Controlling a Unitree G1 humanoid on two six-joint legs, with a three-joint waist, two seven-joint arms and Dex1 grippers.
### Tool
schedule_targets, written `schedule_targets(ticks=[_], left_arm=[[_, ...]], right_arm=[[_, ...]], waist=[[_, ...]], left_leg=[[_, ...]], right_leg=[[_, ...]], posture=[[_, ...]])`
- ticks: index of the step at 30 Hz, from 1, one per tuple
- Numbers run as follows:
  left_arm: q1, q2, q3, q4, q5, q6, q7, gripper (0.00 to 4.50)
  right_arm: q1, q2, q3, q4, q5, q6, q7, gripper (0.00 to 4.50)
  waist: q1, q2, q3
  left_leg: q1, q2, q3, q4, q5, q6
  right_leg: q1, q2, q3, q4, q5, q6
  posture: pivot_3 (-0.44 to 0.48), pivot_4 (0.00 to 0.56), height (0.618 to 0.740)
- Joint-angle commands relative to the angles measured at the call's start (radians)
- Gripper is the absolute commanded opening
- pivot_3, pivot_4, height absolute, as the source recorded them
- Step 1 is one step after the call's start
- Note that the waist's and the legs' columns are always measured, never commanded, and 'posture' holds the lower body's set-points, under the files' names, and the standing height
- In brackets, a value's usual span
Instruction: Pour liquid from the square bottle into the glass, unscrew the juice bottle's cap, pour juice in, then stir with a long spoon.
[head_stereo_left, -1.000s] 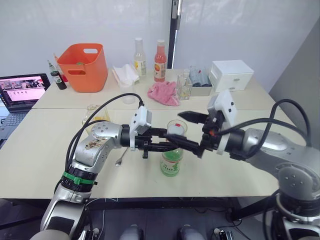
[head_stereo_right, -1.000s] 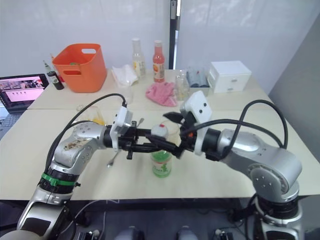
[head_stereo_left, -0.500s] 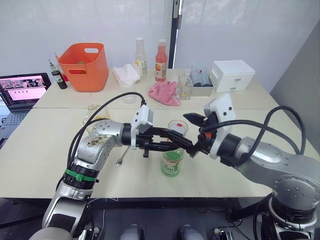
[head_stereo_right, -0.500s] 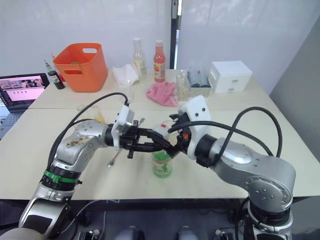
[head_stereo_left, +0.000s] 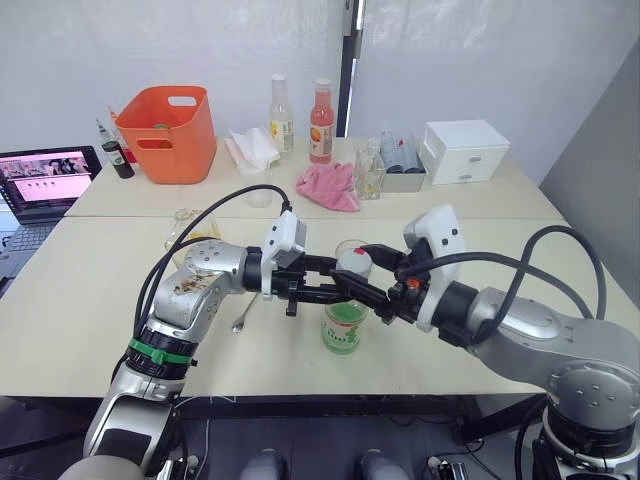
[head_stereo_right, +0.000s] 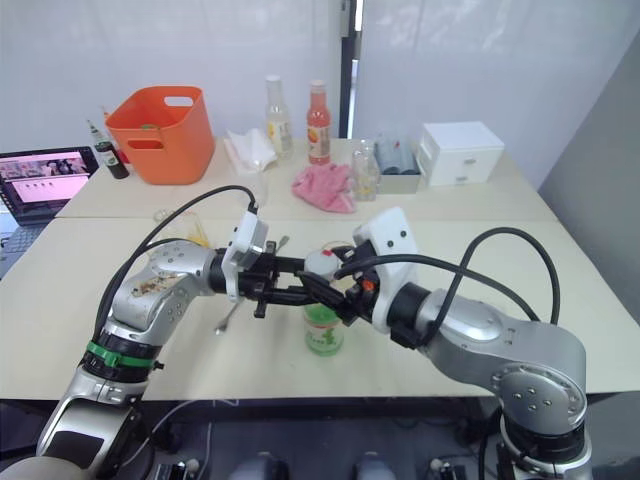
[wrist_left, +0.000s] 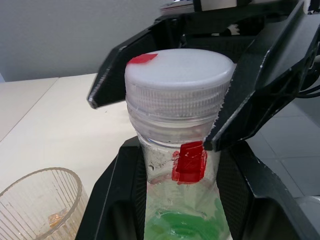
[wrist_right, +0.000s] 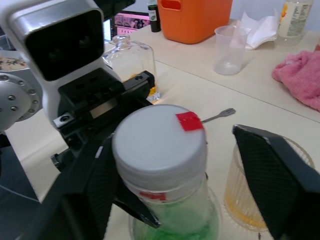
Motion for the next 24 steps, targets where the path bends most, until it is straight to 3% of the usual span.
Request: schedule_targets(ticks=[1,2,5,7,12,17,20,24], left_arm=[[0.014,0.009,-0.016,-0.007,0.006,0.0,-0.023,1.47],[0.014,0.009,-0.017,-0.005,0.007,-0.001,-0.023,1.47],[0.013,0.01,-0.018,-0.002,0.01,-0.002,-0.024,1.47],[0.011,0.008,-0.019,0.0,0.011,0.0,-0.023,1.47],[0.011,0.006,-0.022,0.005,0.013,-0.001,-0.022,1.47],[0.018,0.013,-0.02,-0.01,0.009,0.007,-0.019,1.47],[0.022,0.012,-0.019,-0.026,0.005,0.018,-0.008,1.47],[0.033,0.015,-0.015,-0.05,0.0,0.032,0.0,1.47]], right_arm=[[0.001,-0.015,-0.028,-0.007,-0.009,-0.053,-0.018,1.97],[0.003,-0.012,-0.03,-0.003,-0.008,-0.064,-0.014,1.78],[0.007,-0.007,-0.032,0.013,-0.01,-0.1,0.022,1.78],[0.0,-0.027,-0.015,0.033,-0.036,-0.135,0.143,1.78],[-0.047,-0.138,0.068,0.238,-0.187,-0.276,0.662,1.78],[-0.253,-0.197,0.251,0.592,-0.392,-0.439,1.197,1.78],[-0.384,-0.163,0.321,0.803,-0.475,-0.498,1.413,1.78],[-0.507,-0.098,0.346,0.988,-0.557,-0.534,1.537,1.78]], waist=[[0.0,0.0,0.0],[-0.001,0.0,0.0],[-0.001,0.0,0.0],[-0.001,0.0,0.0],[-0.004,0.0,0.0],[-0.008,0.0,0.0],[-0.012,0.0,0.0],[-0.012,0.0,0.0]], left_leg=[[0.0,0.0,0.0,0.0,0.0,0.0],[0.0,0.0,0.0,0.0,0.0,0.0],[0.0,0.0,0.0,0.0,0.0,0.0],[0.0,0.0,0.0,0.0,0.0,0.0],[0.0,0.0,0.002,0.0,0.0,0.0],[0.002,0.001,0.004,0.0,0.0,0.0],[0.002,0.001,0.004,0.0,0.0,0.0],[0.001,0.001,0.004,-0.001,0.0,0.0]], right_leg=[[0.0,0.0,0.0,0.0,0.0,0.0],[0.0,0.0,0.0,0.0,0.0,0.0],[0.0,0.0,0.0,0.0,0.0,0.0],[0.0,0.0,0.0,0.0,0.0,0.0],[0.001,0.001,0.0,-0.001,0.0,0.0],[0.001,0.002,0.0,-0.001,0.0,0.0],[0.001,0.002,0.0,-0.001,0.0,0.0],[0.0,0.002,0.0,0.0,0.0,0.0]], posture=[[0.0,0.15,0.715],[0.0,0.15,0.715],[0.0,0.15,0.715],[0.0,0.15,0.715],[0.0,0.15,0.715],[0.0,0.15,0.715],[0.0,0.15,0.715],[0.0,0.15,0.715]])
